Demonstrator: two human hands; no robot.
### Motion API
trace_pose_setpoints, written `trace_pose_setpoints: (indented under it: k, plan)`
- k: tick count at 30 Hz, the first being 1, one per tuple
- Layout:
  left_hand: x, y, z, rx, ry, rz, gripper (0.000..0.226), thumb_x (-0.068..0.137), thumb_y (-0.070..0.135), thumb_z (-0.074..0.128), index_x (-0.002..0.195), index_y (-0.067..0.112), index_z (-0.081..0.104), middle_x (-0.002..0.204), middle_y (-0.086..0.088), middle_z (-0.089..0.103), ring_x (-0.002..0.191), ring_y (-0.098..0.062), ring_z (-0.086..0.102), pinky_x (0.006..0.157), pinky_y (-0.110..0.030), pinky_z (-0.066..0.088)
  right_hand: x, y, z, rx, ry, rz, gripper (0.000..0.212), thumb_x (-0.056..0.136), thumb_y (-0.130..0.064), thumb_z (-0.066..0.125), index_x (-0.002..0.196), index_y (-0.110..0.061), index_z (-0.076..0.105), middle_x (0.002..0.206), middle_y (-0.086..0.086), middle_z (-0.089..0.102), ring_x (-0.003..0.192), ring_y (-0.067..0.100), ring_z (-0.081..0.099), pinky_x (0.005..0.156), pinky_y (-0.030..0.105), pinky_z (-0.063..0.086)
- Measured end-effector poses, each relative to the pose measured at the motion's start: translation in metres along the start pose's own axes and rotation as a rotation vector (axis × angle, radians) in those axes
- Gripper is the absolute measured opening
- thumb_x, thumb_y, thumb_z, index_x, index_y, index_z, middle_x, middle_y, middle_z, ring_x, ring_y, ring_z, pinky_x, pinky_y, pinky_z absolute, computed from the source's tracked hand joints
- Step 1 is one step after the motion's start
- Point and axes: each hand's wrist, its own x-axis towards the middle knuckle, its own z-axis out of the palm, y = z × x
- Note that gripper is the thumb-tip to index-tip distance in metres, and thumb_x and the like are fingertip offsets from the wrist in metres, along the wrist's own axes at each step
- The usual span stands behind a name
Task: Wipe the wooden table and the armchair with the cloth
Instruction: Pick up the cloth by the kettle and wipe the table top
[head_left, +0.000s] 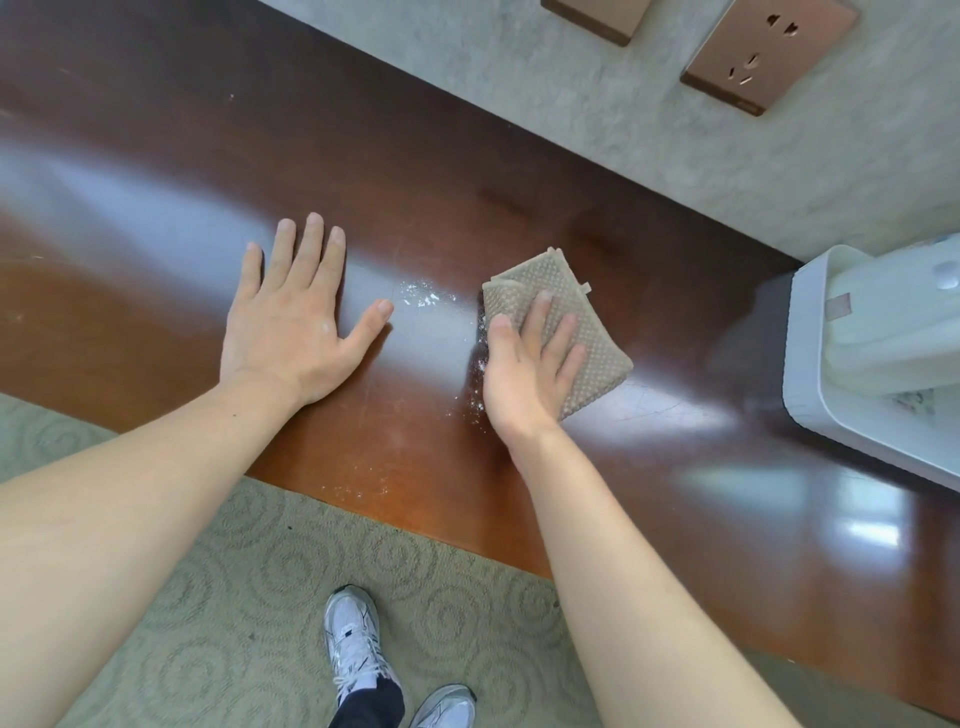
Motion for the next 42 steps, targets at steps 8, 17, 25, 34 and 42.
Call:
trace_pose_setpoints:
  k: [8, 17, 25, 34, 42]
  plan:
    - [0.000, -0.002, 0.002, 0.000, 0.000, 0.004, 0.091, 0.094, 0.073, 0.003, 0.161, 0.013, 0.013, 0.170, -0.011, 0.011, 0.156, -0.031, 0.006, 0.125, -0.052, 0.008, 0.019, -0.021, 0.005, 0.026, -0.019, 0.068, 0.067, 0.082, -0.059, 0.003, 0.141, -0.038, -0.021, 0.143, -0.022, -0.029, 0.132, 0.005, -0.038, 0.115, 0.041, -0.026]
    - [0.002, -0.004, 0.006, -0.013, 0.001, 0.005, 0.089, 0.095, 0.072, 0.007, 0.161, 0.013, 0.014, 0.170, -0.010, 0.012, 0.156, -0.031, 0.006, 0.126, -0.052, 0.008, 0.097, -0.065, -0.015, 0.137, -0.163, 0.035, 0.076, 0.087, -0.065, 0.025, 0.155, -0.041, 0.002, 0.165, -0.006, -0.014, 0.148, 0.024, -0.024, 0.119, 0.042, -0.016]
    - [0.001, -0.004, 0.006, -0.011, -0.006, 0.003, 0.089, 0.095, 0.071, 0.007, 0.162, 0.014, 0.012, 0.170, -0.009, 0.009, 0.157, -0.030, 0.004, 0.126, -0.052, 0.005, 0.131, -0.076, -0.025, -0.078, -0.275, -0.125, 0.069, 0.090, -0.062, 0.027, 0.152, -0.049, -0.002, 0.164, -0.010, -0.016, 0.147, 0.023, -0.027, 0.115, 0.043, -0.018]
    - [0.001, -0.002, 0.006, -0.009, 0.000, -0.004, 0.088, 0.095, 0.072, 0.005, 0.162, 0.016, 0.009, 0.171, -0.007, 0.006, 0.157, -0.027, 0.000, 0.126, -0.050, 0.004, 0.086, -0.053, -0.020, -0.264, -0.351, -0.373, 0.065, 0.095, -0.053, 0.025, 0.153, -0.044, -0.002, 0.163, -0.011, -0.018, 0.130, -0.002, -0.039, 0.101, 0.021, -0.027]
    - [0.001, -0.003, 0.005, -0.014, 0.002, -0.013, 0.084, 0.097, 0.069, 0.001, 0.163, 0.017, 0.008, 0.171, -0.006, 0.005, 0.157, -0.026, 0.000, 0.127, -0.050, 0.005, -0.015, 0.009, -0.035, -0.203, -0.501, -0.465, 0.064, 0.093, -0.049, 0.008, 0.155, -0.037, -0.004, 0.160, -0.024, -0.014, 0.139, -0.009, -0.030, 0.117, 0.031, -0.020]
